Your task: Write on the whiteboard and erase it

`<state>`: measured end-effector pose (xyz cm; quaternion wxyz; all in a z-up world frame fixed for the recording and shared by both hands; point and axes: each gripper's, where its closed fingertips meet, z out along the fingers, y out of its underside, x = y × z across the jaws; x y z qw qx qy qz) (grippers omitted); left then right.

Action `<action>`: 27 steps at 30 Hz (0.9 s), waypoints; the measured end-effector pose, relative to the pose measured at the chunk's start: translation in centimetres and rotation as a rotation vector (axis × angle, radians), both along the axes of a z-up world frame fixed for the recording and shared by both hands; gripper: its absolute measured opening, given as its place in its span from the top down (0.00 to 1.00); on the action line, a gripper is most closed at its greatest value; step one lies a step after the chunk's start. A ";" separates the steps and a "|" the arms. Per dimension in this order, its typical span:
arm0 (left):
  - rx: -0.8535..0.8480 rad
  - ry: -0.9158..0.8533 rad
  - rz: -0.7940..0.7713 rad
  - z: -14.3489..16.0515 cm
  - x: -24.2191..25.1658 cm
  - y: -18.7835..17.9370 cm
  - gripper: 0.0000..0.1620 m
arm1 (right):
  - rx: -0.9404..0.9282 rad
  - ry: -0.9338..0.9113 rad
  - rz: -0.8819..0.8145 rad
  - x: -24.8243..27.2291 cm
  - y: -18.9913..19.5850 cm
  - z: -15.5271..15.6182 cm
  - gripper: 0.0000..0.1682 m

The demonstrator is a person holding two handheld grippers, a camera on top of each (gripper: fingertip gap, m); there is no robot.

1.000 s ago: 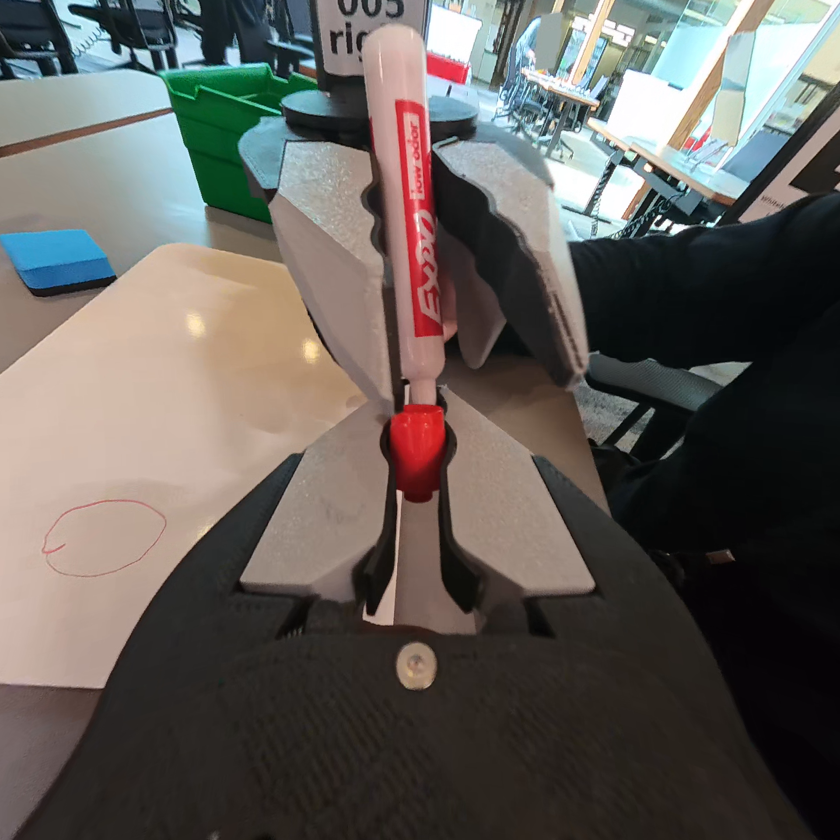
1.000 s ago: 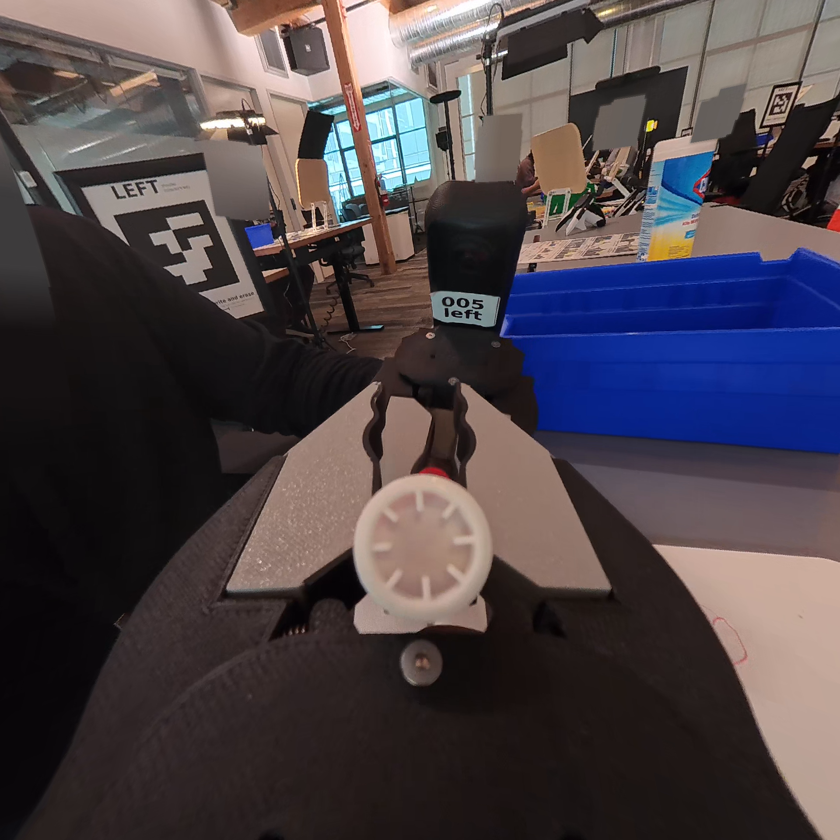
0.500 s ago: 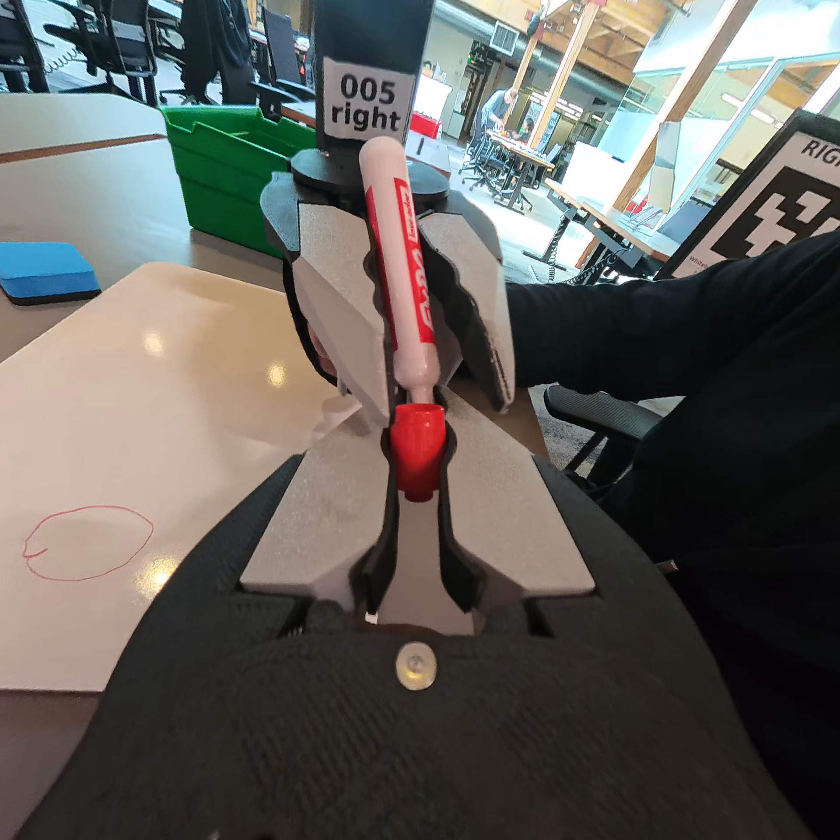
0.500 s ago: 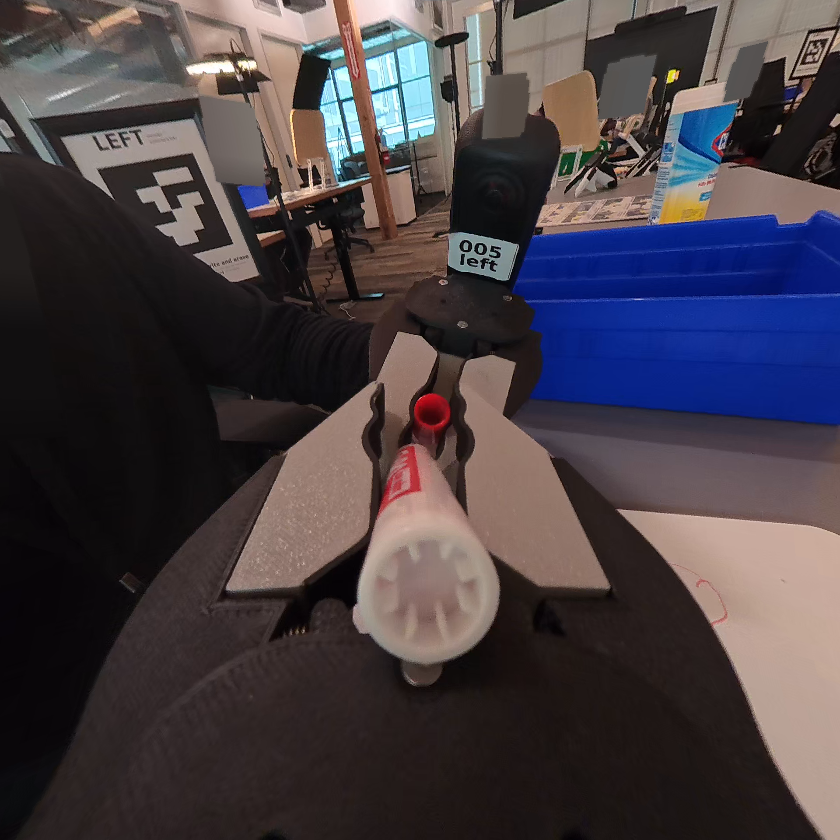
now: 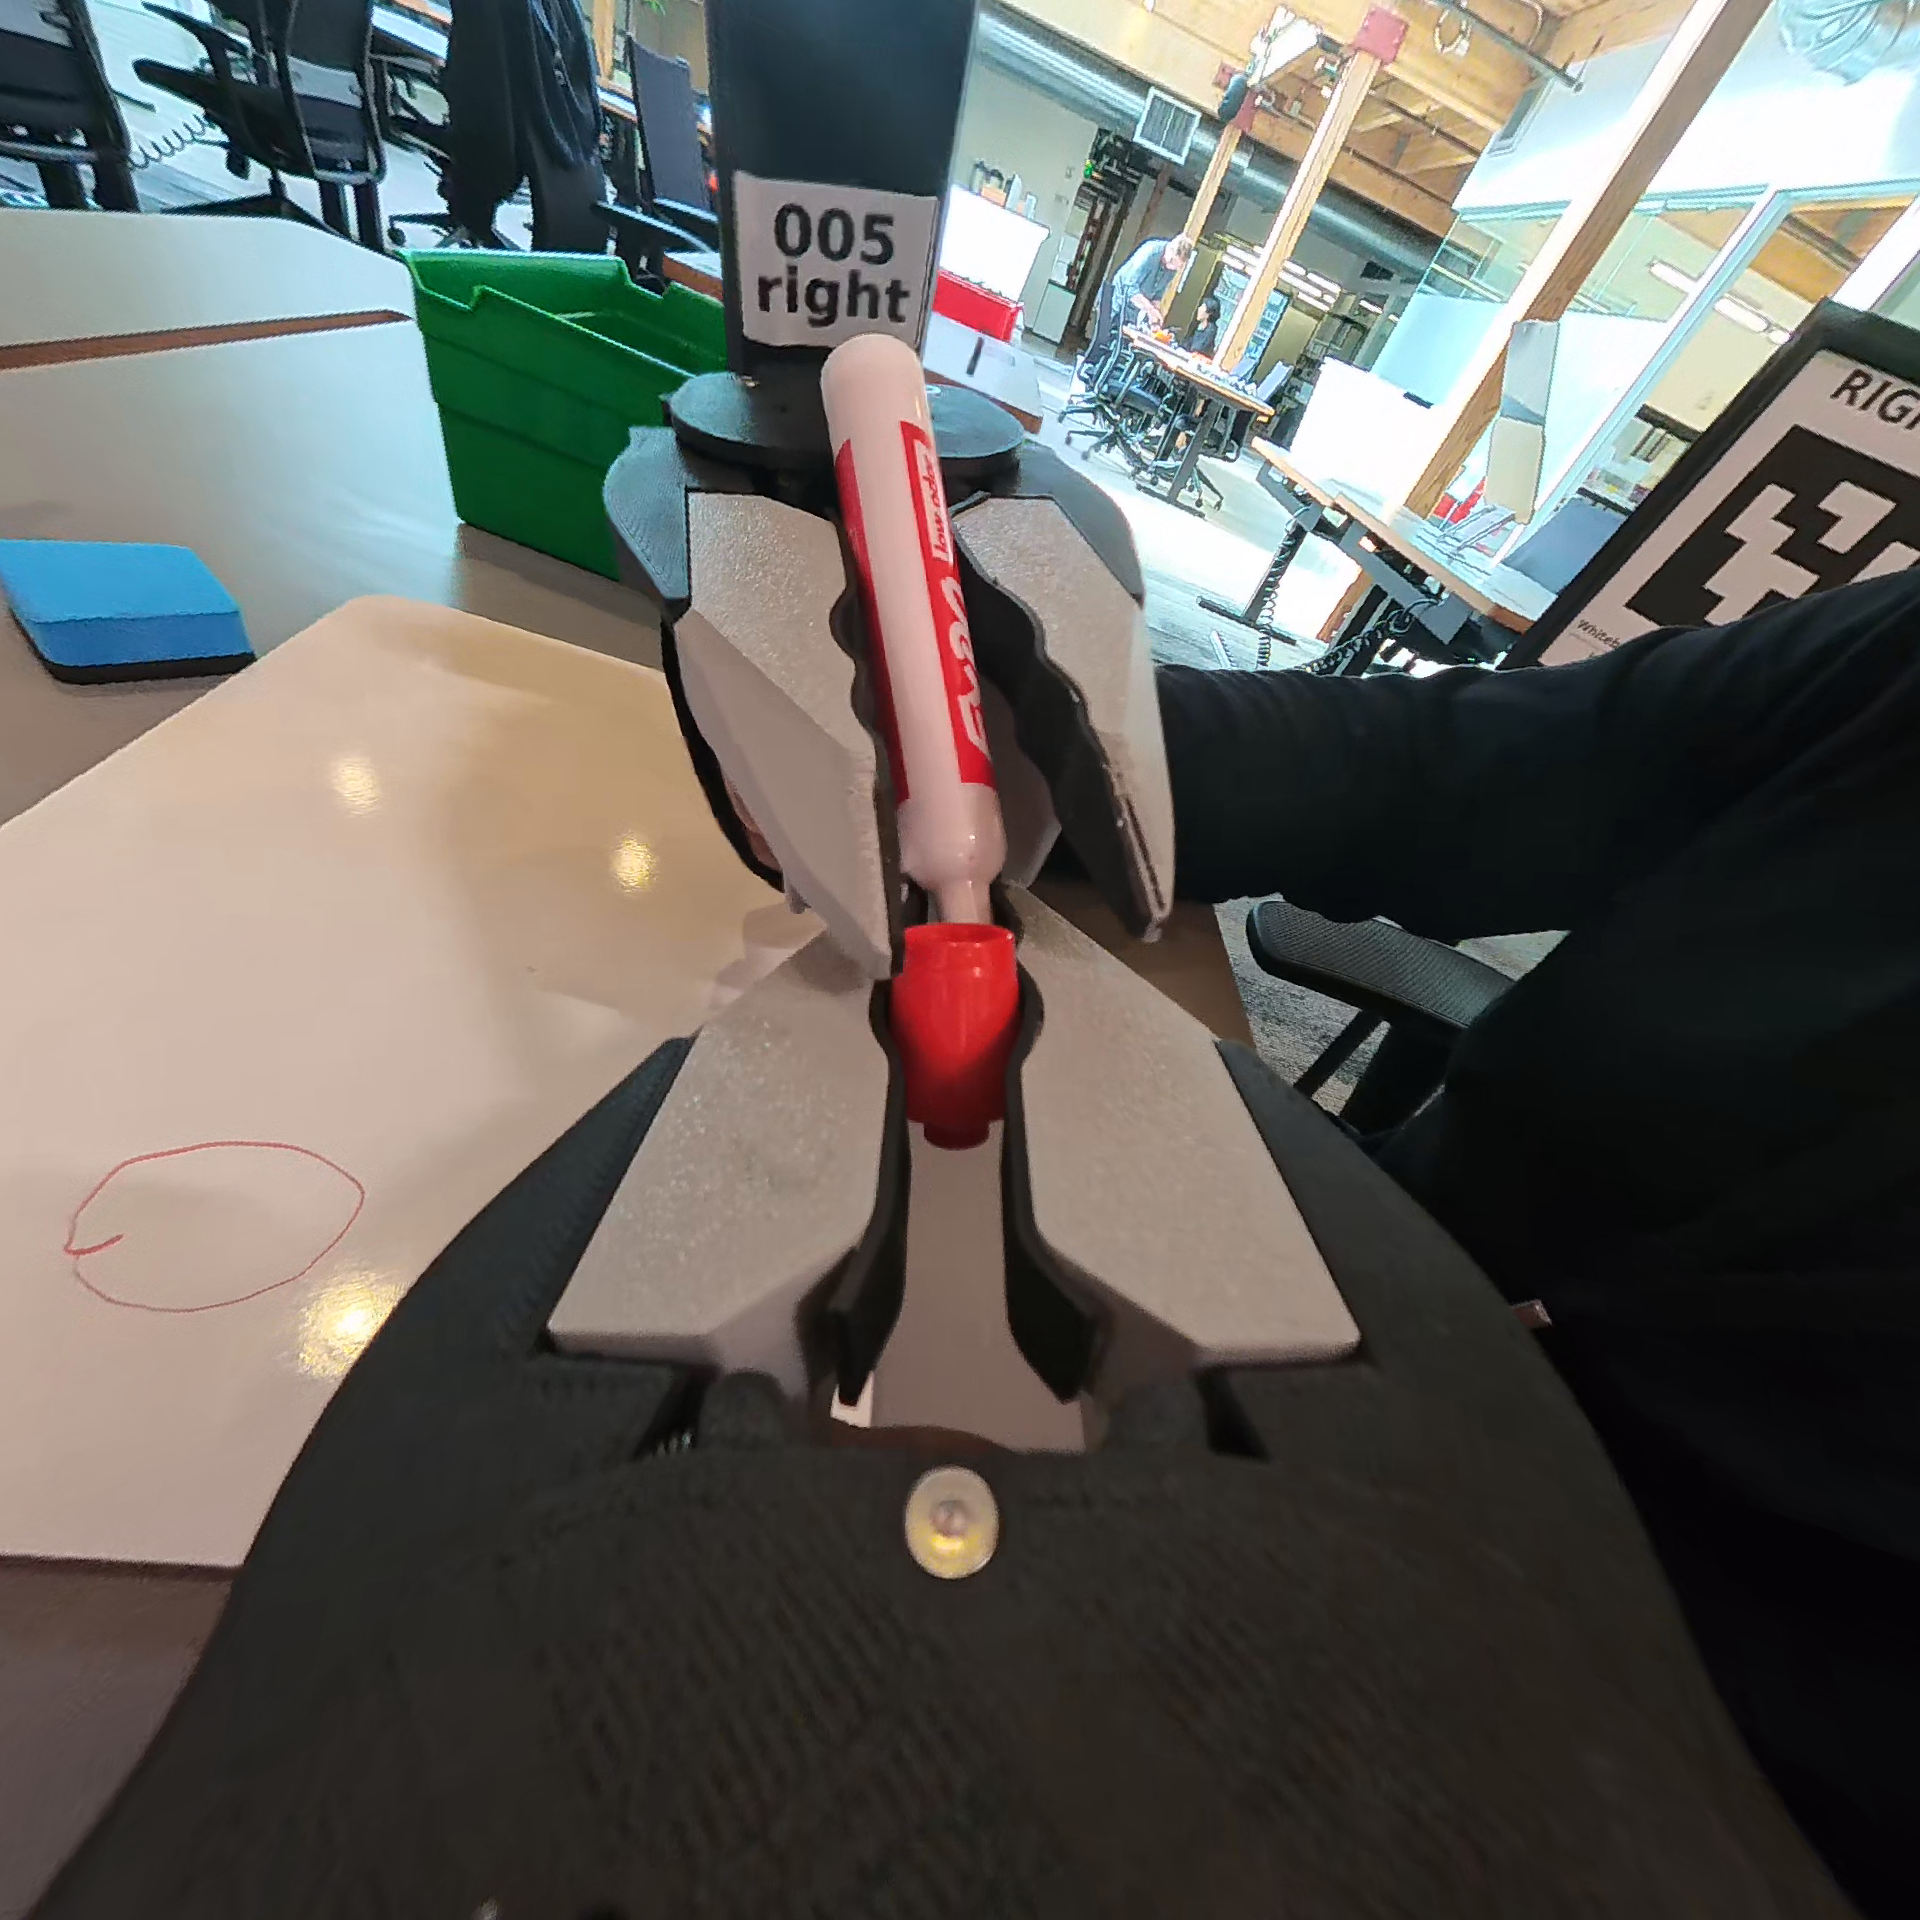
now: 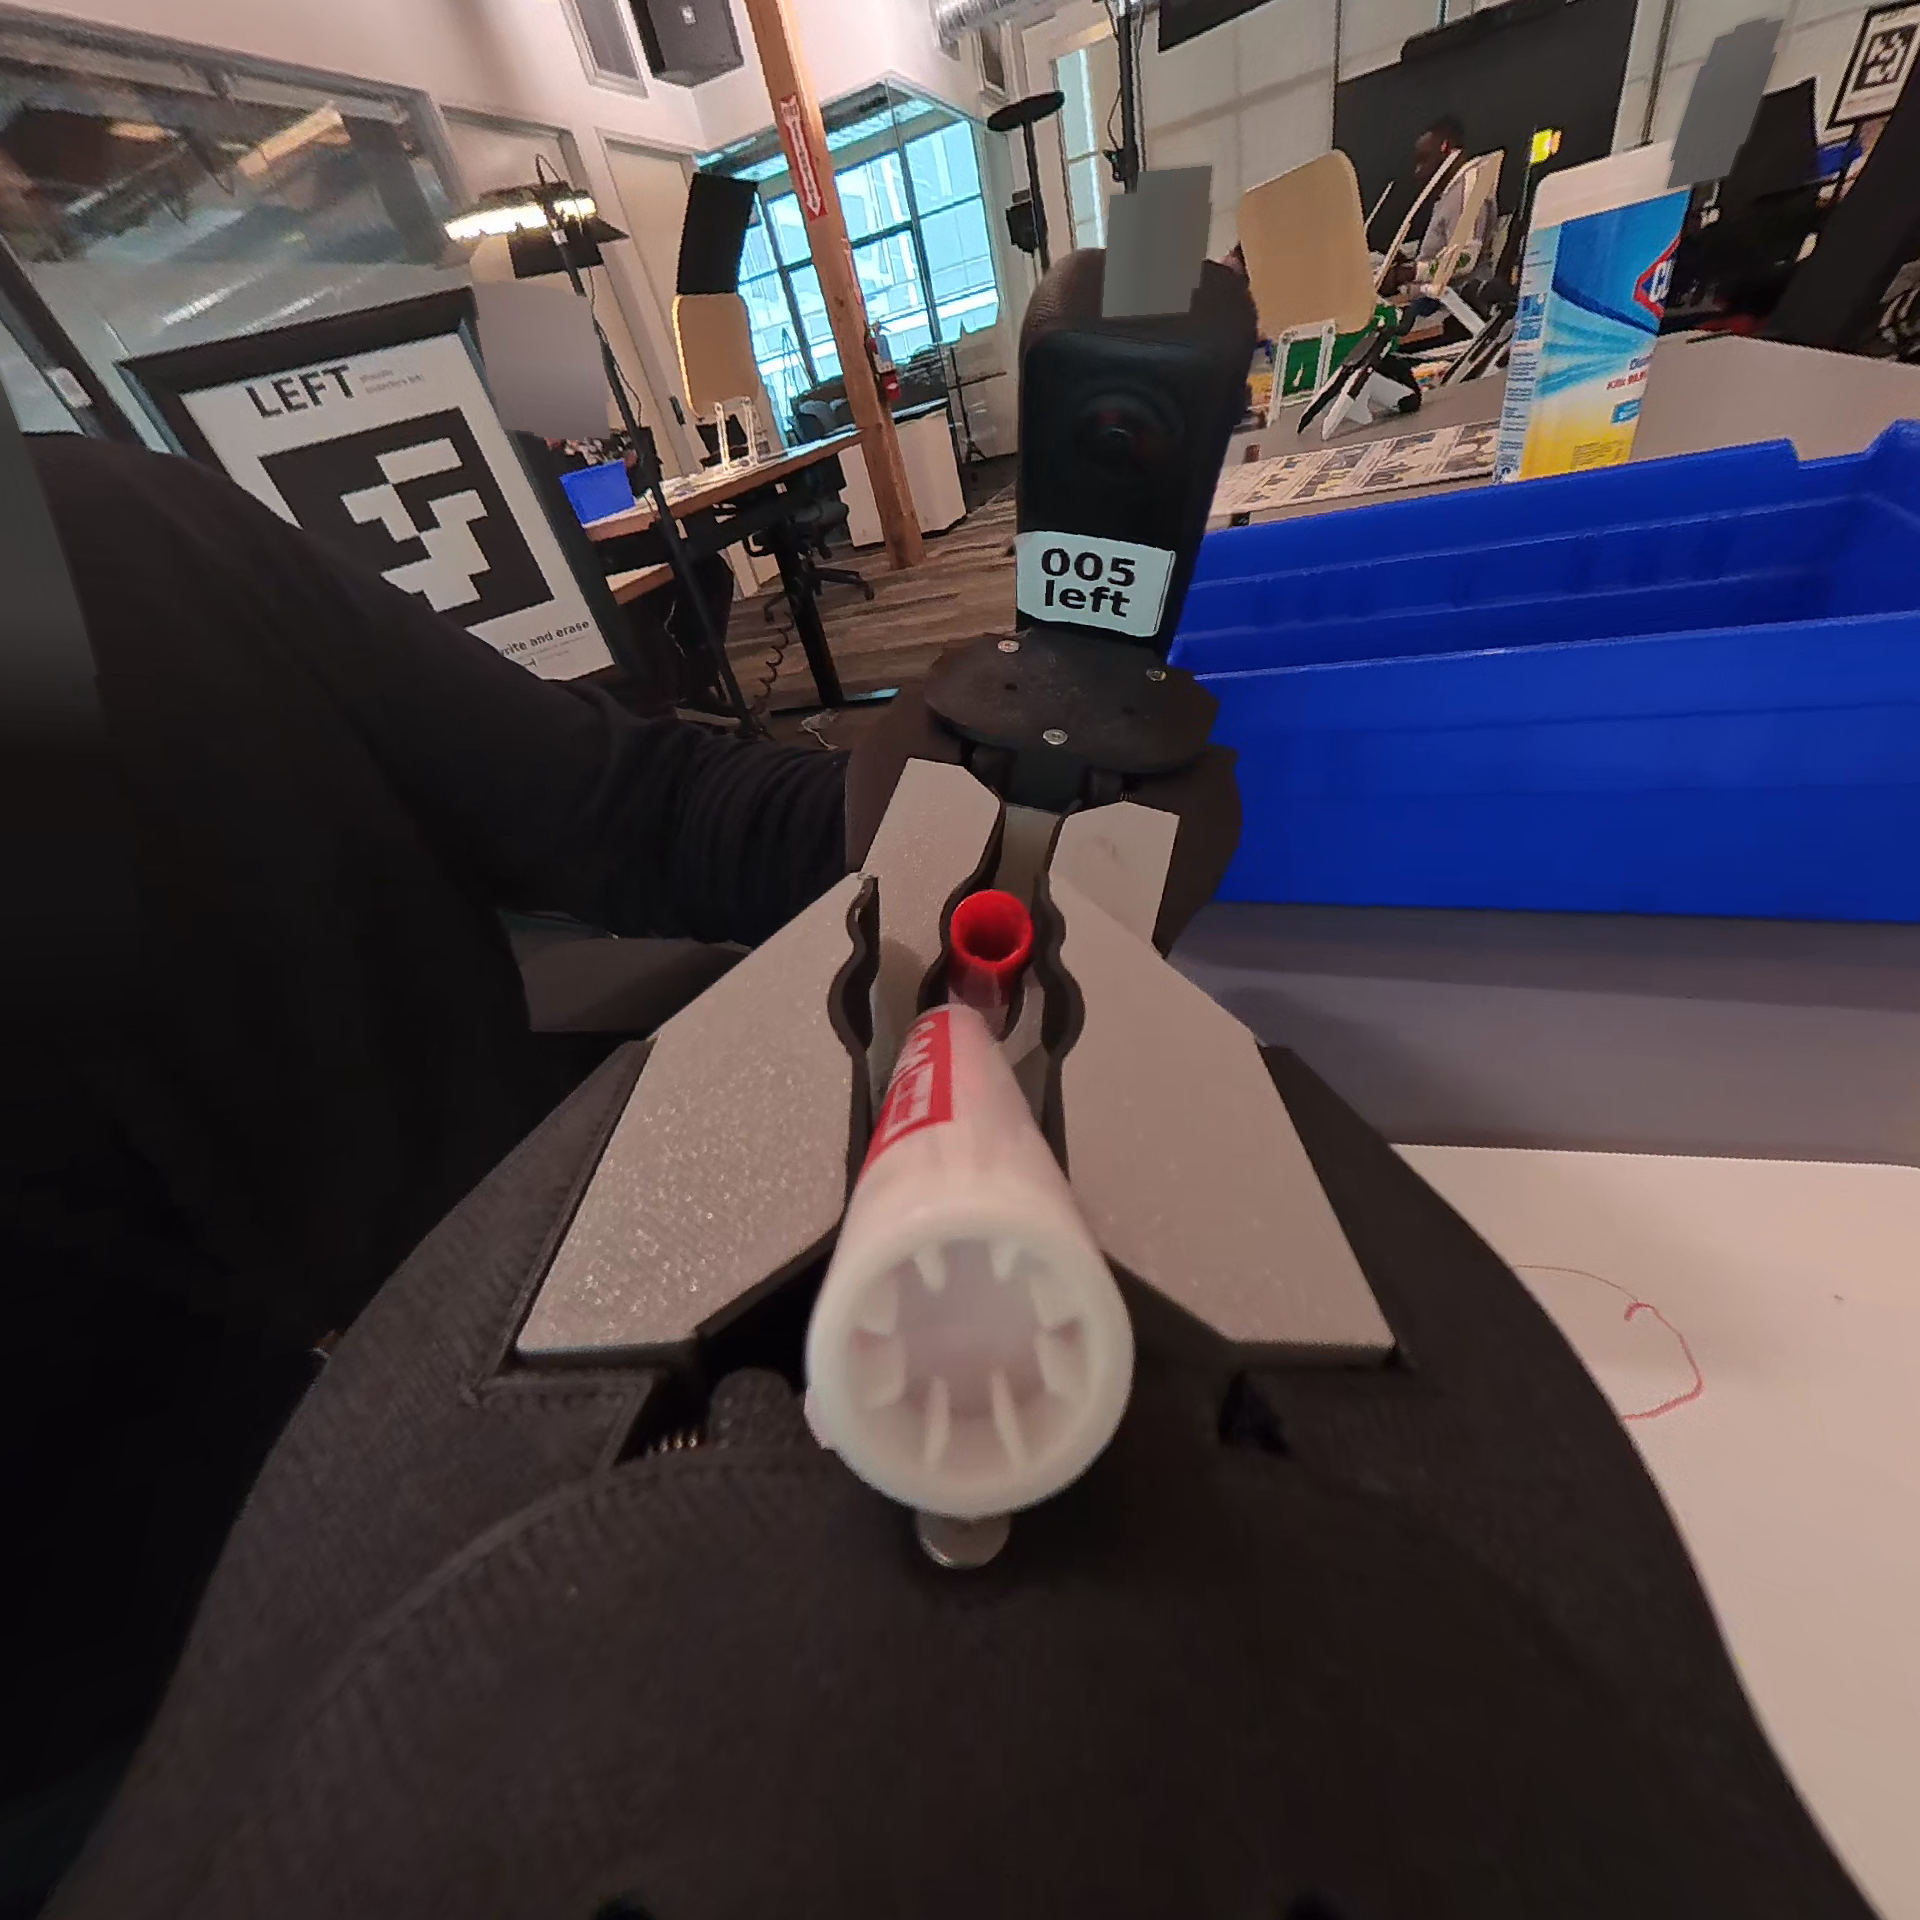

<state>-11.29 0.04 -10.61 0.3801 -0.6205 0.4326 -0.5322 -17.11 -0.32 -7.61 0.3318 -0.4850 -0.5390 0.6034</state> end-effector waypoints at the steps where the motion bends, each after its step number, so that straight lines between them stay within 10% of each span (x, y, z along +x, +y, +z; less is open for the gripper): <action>1: -0.003 -0.009 0.006 0.1 -0.1 0.1 0.94 | -0.019 -0.001 0.004 0.0 0.1 0.0 0.83; 27: 0.071 0.111 0.181 -1.1 -2.3 3.3 0.94 | 0.043 0.045 -0.158 1.7 3.3 1.1 0.86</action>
